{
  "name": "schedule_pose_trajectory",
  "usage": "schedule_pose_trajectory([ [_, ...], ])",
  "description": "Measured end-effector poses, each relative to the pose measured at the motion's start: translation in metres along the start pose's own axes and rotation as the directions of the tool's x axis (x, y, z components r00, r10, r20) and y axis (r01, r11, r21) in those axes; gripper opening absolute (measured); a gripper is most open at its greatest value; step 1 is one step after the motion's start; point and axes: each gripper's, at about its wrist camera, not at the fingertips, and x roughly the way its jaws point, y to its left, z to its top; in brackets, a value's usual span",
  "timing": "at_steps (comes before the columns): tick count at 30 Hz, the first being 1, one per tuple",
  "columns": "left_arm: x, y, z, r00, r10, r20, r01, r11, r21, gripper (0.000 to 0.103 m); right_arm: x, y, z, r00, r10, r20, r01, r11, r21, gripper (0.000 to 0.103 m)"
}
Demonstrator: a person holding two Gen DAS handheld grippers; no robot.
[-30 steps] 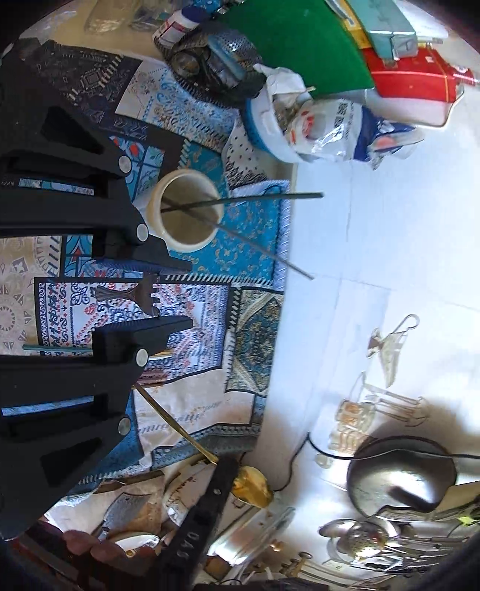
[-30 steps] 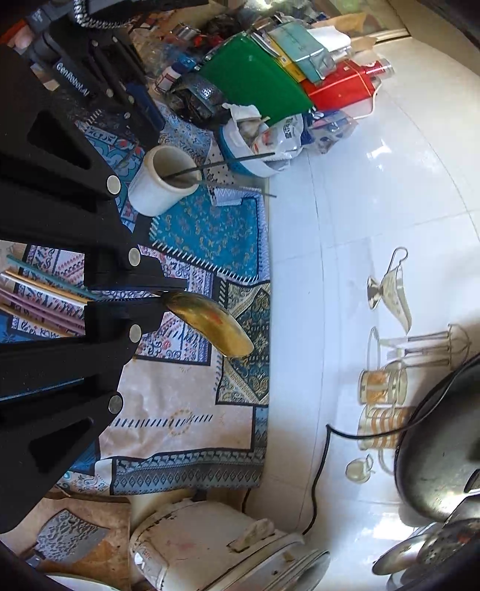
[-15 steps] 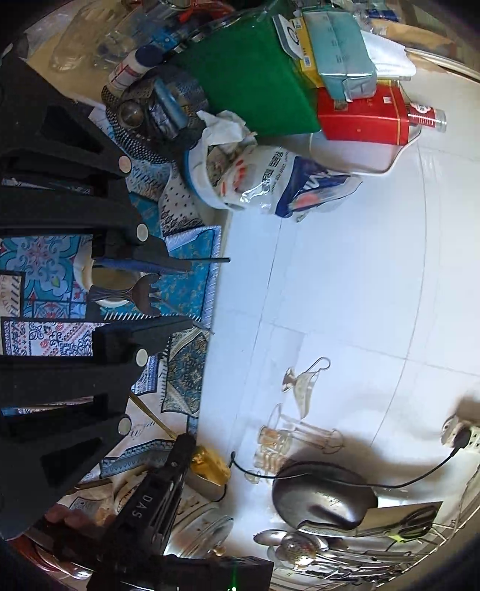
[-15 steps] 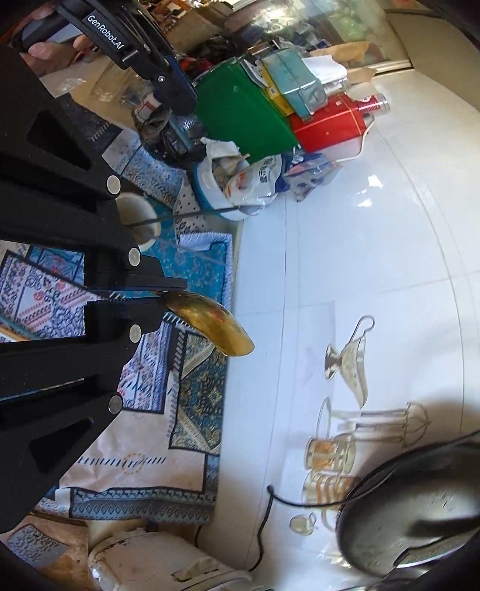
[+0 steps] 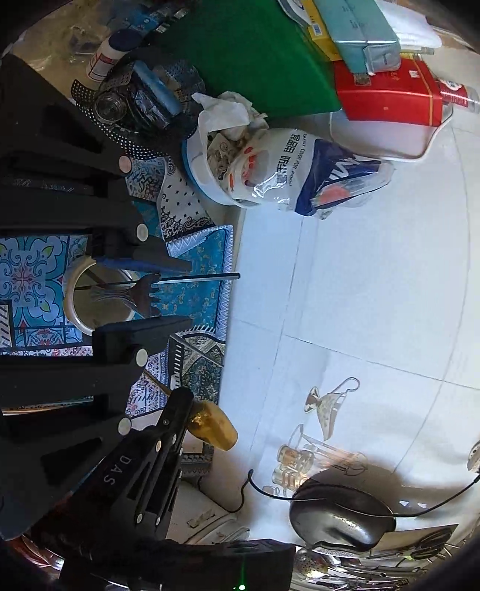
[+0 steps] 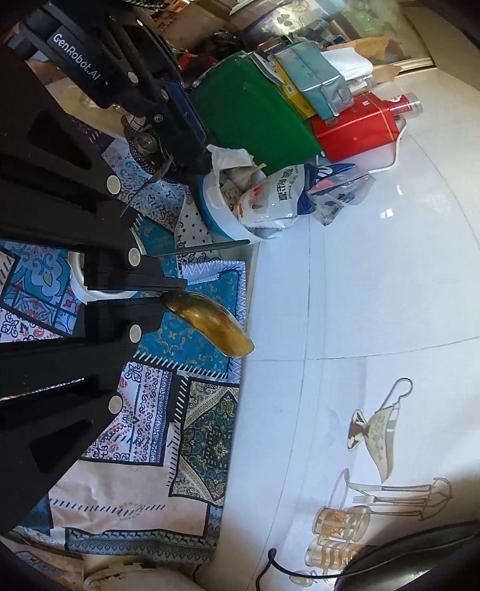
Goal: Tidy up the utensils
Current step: 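Carry the fork with the left gripper over the cup while the right carries the gold spoon, then lower the fork and gold spoon into the white cup and open both grippers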
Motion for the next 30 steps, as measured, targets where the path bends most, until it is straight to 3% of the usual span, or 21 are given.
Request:
schedule_pose_trajectory([
  [8, 0.046, 0.020, -0.026, 0.984, -0.046, -0.174, 0.043, 0.999, -0.017, 0.021, 0.045, 0.001, -0.023, 0.985, -0.017, -0.170, 0.022, 0.999, 0.031, 0.003],
  [16, 0.078, 0.026, -0.021, 0.959, -0.056, -0.277, 0.055, 0.998, -0.011, 0.021, 0.074, -0.004, -0.025, 0.964, -0.015, -0.264, 0.033, 0.998, 0.062, 0.006],
  [20, 0.088, 0.029, -0.014, 0.953, -0.049, -0.298, 0.045, 0.999, -0.018, 0.022, 0.075, -0.005, -0.018, 0.962, -0.012, -0.275, 0.033, 0.997, 0.069, 0.007],
  [22, 0.088, 0.031, -0.010, 0.953, -0.052, -0.297, 0.046, 0.999, -0.027, 0.022, 0.073, -0.005, -0.016, 0.963, -0.010, -0.270, 0.028, 0.998, 0.063, 0.013],
  [25, 0.083, 0.029, -0.006, 0.961, -0.040, -0.274, 0.035, 0.999, -0.025, 0.022, 0.065, -0.004, -0.014, 0.968, -0.026, -0.249, 0.038, 0.998, 0.044, 0.020],
  [30, 0.070, 0.020, 0.000, 0.970, -0.022, -0.242, 0.020, 1.000, -0.009, 0.022, 0.051, -0.009, -0.014, 0.973, -0.035, -0.227, 0.043, 0.999, 0.029, 0.020],
])
